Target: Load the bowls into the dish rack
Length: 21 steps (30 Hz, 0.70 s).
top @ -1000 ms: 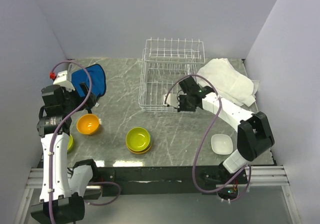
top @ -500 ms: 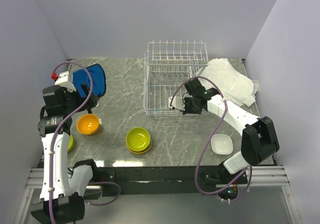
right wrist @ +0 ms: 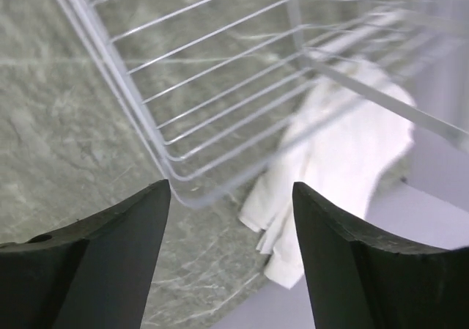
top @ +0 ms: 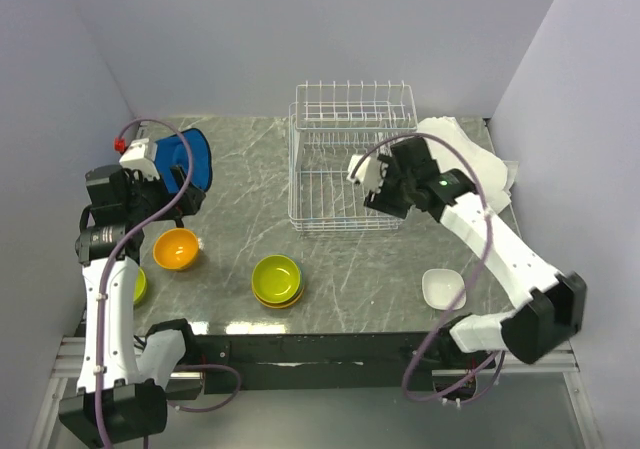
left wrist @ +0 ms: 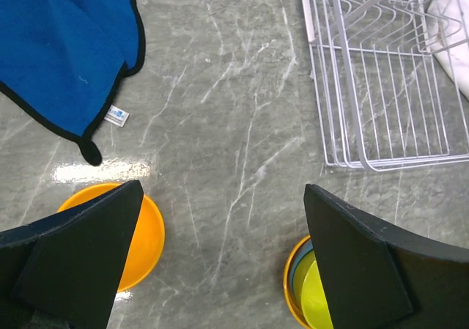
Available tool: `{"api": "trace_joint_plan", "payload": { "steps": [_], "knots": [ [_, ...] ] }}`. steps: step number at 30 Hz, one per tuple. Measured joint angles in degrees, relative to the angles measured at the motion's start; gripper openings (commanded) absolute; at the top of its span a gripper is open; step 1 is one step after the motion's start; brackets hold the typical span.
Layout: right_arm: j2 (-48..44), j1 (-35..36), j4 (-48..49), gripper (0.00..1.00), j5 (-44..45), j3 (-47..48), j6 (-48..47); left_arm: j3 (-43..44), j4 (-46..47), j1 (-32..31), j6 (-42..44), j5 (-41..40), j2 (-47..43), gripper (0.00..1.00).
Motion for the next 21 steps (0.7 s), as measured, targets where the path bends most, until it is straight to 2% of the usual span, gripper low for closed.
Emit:
{"api": "trace_joint_plan", "payload": {
  "steps": [1, 3, 9, 10, 14, 19, 21],
  "knots": [
    [-1.84, 0.13, -0.15, 0.85, 0.37, 1.25, 1.68, 0.48, -0.07, -0.07, 0.22, -0.28, 0.7, 0.99],
    [-6.16, 0.33, 0.02, 0.85, 2.03, 2.51, 6.97, 1.64, -0.39, -0.22, 0.48, -0.87, 2.19, 0.99],
    [-15.3, 0.98, -7.15, 0.75, 8.09, 4.02, 32.22, 2.89, -0.04, -0.26, 0.26, -3.48, 3.72, 0.99],
    [-15.58, 0.98, -8.59, 0.7, 8.02, 3.93, 36.17, 2.89, 0.26, -0.26, 0.07, -4.33, 3.74, 0.99],
    [-16.28, 0.98, -13.92, 0.67, 5.64, 0.07, 50.82, 2.56, 2.19, -0.26, -1.05, -7.91, 3.93, 0.99],
    [-14.93, 0.74, -17.38, 0.65, 4.81, -1.75, 60.72, 0.5, 4.83, -0.26, -2.01, -11.04, 4.31, 1.0],
    [-13.66, 0.11, -17.53, 0.6, 4.0, -1.92, 63.58, 0.48, 5.27, -0.26, -2.14, -11.78, 4.79, 0.99]
  ]
}}
